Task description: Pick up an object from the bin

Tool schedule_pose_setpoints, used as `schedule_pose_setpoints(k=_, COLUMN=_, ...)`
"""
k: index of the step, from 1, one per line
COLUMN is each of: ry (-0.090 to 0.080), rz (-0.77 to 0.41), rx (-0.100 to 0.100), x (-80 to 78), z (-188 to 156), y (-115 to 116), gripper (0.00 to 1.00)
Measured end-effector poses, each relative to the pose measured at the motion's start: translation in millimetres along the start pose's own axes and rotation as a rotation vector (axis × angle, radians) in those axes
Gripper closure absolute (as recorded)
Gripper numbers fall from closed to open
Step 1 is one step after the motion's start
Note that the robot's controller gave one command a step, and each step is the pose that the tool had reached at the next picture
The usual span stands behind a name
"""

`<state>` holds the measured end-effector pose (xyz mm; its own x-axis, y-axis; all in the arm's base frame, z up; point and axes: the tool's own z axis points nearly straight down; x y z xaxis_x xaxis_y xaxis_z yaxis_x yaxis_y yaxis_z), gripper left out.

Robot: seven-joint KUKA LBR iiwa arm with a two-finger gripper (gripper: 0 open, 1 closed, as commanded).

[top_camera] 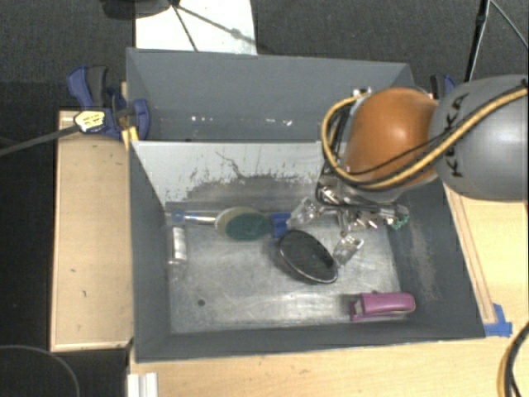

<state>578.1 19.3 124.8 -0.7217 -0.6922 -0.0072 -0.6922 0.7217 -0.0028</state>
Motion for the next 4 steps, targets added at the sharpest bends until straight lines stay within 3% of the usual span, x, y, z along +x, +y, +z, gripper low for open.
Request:
schedule_pose_setpoints(k=1, ry=-0.006, rz=0.086, rx=0.007, x=-13.8, z=29, y=27, gripper=0.0)
schedule_pose_setpoints(k=2, ry=0.004, rz=0.081, rx=-0.002, x=-12.2, z=34, y=32, gripper=1.0)
schedule_pose_setpoints(k=3, ry=0.004, rz=0.08, rx=-0.002, x=-12.2, z=34, y=32, gripper=0.0)
schedule_pose_setpoints(k=4, ry=0.0, rz=-0.021, rx=-0.002, x=-65.5, z=10, y=73, gripper=0.0)
